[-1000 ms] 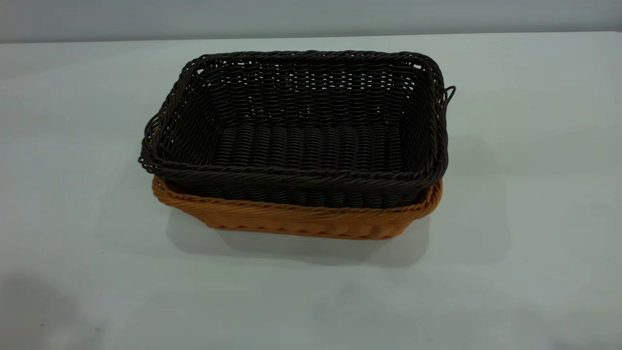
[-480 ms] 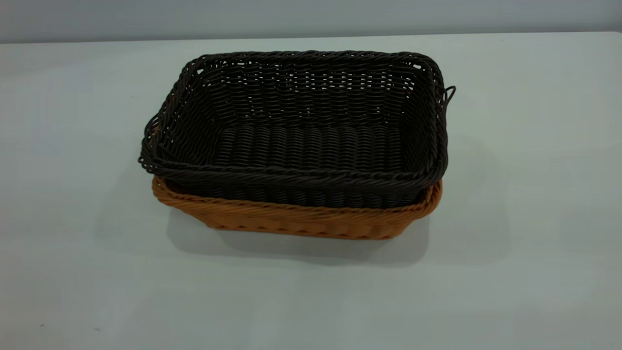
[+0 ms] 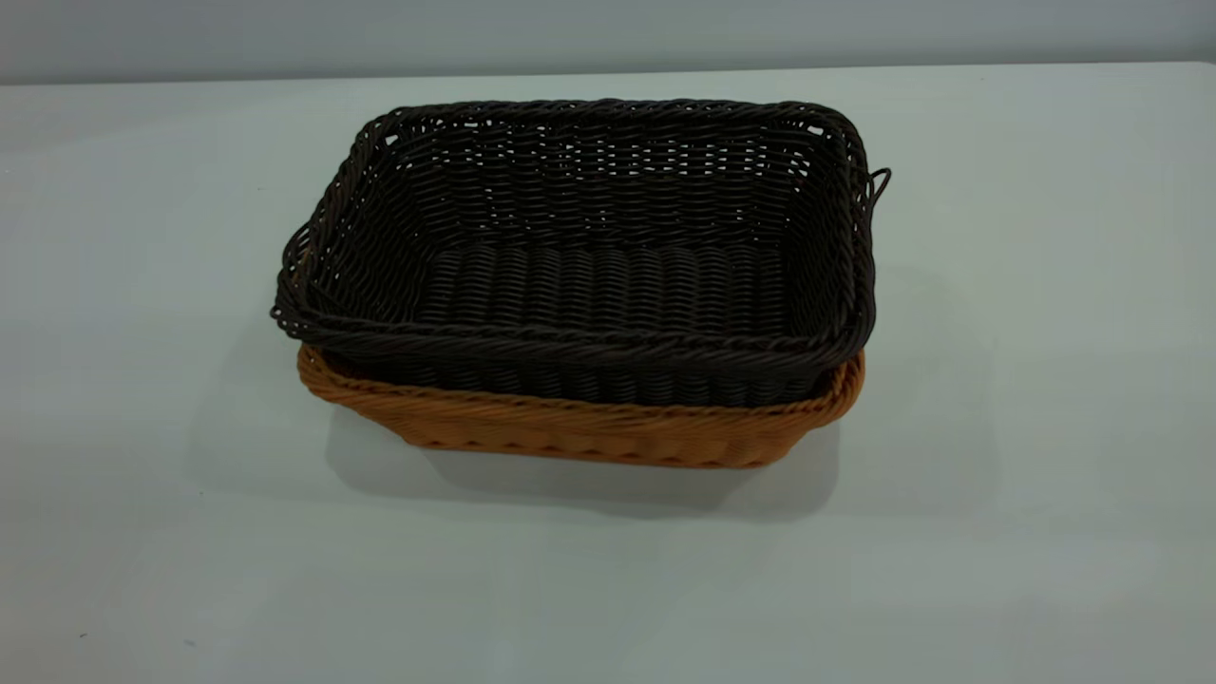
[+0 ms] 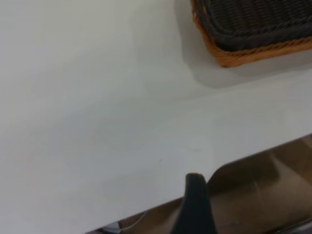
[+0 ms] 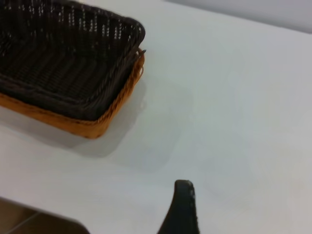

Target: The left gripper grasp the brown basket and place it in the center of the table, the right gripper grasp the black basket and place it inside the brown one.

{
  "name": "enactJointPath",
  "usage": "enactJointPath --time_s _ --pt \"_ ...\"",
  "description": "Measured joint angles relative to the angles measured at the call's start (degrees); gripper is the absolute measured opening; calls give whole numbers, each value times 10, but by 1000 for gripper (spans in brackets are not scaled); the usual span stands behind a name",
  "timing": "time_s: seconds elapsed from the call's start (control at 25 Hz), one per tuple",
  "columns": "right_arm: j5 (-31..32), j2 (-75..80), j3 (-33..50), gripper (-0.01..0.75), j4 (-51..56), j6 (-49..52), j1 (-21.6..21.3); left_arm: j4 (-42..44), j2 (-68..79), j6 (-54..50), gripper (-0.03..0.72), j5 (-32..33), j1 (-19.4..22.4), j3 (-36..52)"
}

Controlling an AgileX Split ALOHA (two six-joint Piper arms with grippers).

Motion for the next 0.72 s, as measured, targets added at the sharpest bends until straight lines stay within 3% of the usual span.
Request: enactJointPath --time_s 0.4,0.72 --pt "0 -8 0 574 0 2 0 11 -20 -22 552 1 0 32" --pt "0 -8 0 574 0 2 0 95 -20 -140 552 0 0 37"
